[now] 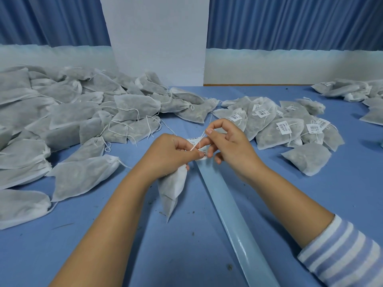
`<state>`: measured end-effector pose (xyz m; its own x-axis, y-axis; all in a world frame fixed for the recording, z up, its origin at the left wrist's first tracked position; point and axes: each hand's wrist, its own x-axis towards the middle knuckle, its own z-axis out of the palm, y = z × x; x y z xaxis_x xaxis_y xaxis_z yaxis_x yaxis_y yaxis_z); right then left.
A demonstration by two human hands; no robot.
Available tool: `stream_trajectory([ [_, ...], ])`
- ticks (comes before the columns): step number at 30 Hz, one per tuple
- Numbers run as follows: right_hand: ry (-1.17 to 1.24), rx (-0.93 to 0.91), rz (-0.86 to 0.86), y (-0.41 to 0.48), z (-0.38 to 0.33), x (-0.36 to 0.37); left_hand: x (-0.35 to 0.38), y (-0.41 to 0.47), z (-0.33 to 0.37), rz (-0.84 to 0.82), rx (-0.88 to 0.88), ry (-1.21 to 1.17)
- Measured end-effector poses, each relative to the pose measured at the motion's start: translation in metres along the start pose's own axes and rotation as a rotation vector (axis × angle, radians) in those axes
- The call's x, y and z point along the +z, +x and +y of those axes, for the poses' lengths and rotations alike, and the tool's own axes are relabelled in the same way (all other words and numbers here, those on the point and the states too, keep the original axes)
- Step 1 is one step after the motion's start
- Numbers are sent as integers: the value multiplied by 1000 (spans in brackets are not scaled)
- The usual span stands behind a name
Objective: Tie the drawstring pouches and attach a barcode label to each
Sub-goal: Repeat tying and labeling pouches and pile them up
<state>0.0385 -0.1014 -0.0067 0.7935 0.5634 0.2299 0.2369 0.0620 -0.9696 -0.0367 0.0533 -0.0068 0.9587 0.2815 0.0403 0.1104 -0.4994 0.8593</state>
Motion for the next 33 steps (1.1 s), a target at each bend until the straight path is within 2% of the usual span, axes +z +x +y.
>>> stream_trajectory([
  [9, 28, 7, -15, 1, 2, 2, 5, -1, 3, -52, 44, -12],
  [17, 17, 4, -32, 2, 7, 4, 5, -4, 4, -102, 153, 10],
  [25, 46, -7, -16, 2, 4, 3, 5, -4, 5, -115, 167, -35],
  [29, 85, -57, 26, 1, 0, -1, 3, -5, 6, -98, 112, -93],
  [33, 93, -70, 88, 2, 0, -4, -10, -2, 0, -144, -22, -143],
])
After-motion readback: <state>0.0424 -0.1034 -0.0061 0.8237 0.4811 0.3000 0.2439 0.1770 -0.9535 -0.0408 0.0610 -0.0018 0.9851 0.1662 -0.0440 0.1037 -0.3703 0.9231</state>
